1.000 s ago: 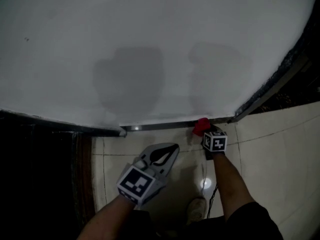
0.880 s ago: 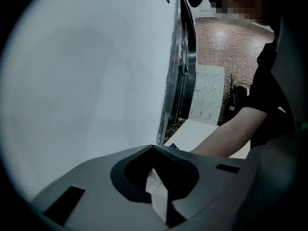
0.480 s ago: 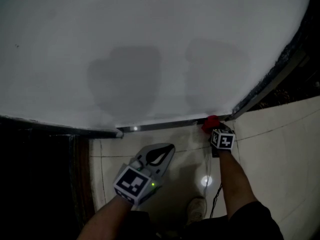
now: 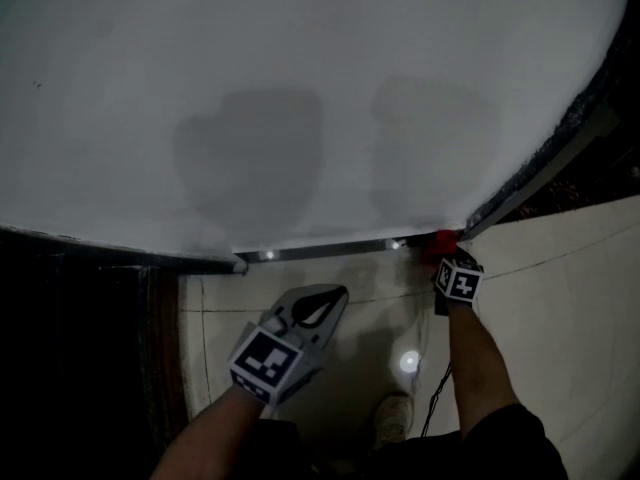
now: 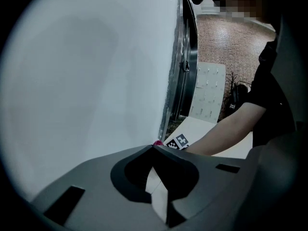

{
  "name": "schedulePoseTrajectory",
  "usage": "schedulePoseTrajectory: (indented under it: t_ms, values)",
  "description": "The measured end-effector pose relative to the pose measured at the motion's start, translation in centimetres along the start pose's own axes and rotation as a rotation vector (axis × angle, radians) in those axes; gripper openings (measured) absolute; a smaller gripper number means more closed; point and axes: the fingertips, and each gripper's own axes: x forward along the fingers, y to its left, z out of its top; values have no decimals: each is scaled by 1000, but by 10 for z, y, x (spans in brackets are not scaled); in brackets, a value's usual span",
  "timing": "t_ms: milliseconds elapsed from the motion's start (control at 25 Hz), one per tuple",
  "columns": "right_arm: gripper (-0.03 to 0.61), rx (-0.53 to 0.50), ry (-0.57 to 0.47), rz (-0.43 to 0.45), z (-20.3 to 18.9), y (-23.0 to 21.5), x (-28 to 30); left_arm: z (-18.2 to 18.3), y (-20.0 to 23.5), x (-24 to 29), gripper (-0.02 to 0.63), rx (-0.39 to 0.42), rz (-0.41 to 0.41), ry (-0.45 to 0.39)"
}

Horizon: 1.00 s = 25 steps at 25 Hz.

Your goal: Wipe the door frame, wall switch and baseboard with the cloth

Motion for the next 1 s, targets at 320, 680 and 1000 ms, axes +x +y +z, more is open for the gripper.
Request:
schedulePoseTrajectory:
  t_ms: [320, 680, 1000]
  values:
    - [57, -213, -4, 242, -18, 110, -25, -8, 19, -30, -8, -23, 21, 7]
    - [57, -506, 32, 670, -66, 346, -47, -7, 44, -100, -8, -31, 93, 18]
    - [57, -466, 31, 712, -68, 465, -18, -25, 69, -153, -8, -37, 182, 90]
